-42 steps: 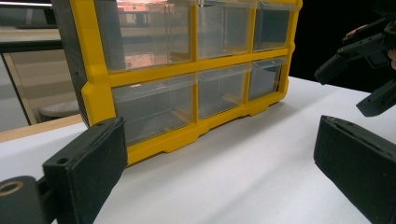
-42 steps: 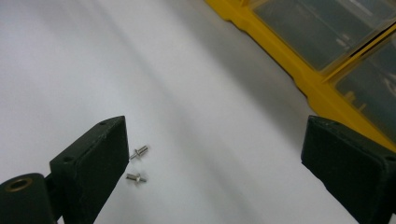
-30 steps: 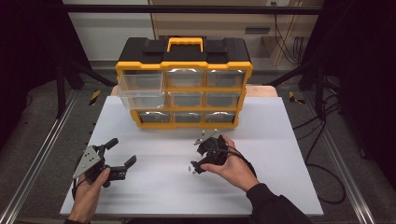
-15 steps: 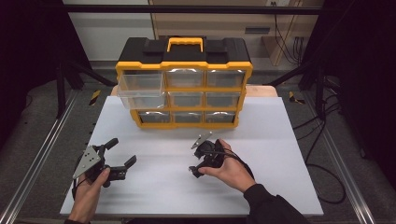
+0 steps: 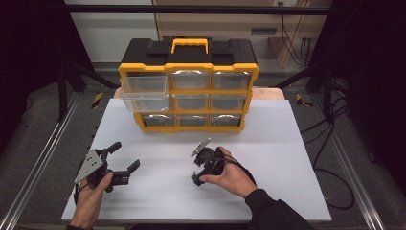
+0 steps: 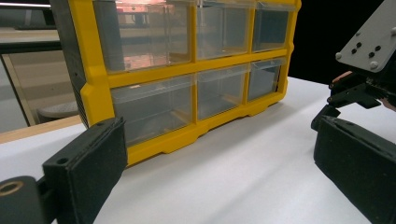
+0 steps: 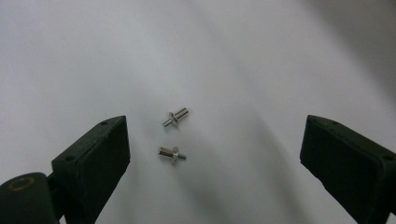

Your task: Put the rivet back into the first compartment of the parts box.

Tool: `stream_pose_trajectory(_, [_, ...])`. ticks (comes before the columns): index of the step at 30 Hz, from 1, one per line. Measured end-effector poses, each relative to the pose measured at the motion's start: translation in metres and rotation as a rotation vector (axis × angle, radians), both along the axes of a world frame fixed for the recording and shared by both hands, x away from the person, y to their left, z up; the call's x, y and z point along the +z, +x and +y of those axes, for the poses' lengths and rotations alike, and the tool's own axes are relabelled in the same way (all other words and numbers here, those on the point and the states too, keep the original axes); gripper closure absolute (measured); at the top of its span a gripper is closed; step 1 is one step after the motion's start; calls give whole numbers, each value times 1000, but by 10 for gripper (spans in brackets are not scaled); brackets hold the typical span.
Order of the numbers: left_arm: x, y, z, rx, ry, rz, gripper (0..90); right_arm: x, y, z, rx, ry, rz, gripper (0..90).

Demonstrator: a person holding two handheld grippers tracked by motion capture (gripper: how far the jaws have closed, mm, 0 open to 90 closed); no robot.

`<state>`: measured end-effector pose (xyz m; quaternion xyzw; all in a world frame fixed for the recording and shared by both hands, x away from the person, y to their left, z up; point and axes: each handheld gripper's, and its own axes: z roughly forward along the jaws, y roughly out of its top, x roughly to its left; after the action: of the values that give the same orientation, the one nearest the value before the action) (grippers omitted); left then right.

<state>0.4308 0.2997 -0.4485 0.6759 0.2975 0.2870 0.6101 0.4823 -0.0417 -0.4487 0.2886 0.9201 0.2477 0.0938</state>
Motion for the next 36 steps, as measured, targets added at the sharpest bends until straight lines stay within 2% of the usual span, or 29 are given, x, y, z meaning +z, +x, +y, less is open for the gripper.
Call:
stream_pose_trajectory(2, [0,0,0,0,0,0,29,-1,1,0,19,-36,-7,87])
stream_pose_trajectory(9, [0,0,0,2,-2,0,29,-2,2,3,34,-39,22,144])
stream_pose_trajectory(13, [0,0,0,2,-1,0,29,-2,2,5,29,-15,45,237])
stream_pose_trajectory(14, [0,0,0,2,-1,0,29,-2,3,3,47,-20,42,271])
stream_pose_trajectory(15, [0,0,0,2,-1,0,29,-1,2,5,22,7,64,295])
stream_pose_trajectory(23, [0,0,0,2,-2,0,29,2,6,3,33,31,71,483])
stream_pose_trajectory(36, [0,0,0,0,-1,1,29,-2,5,16,44,7,115,632])
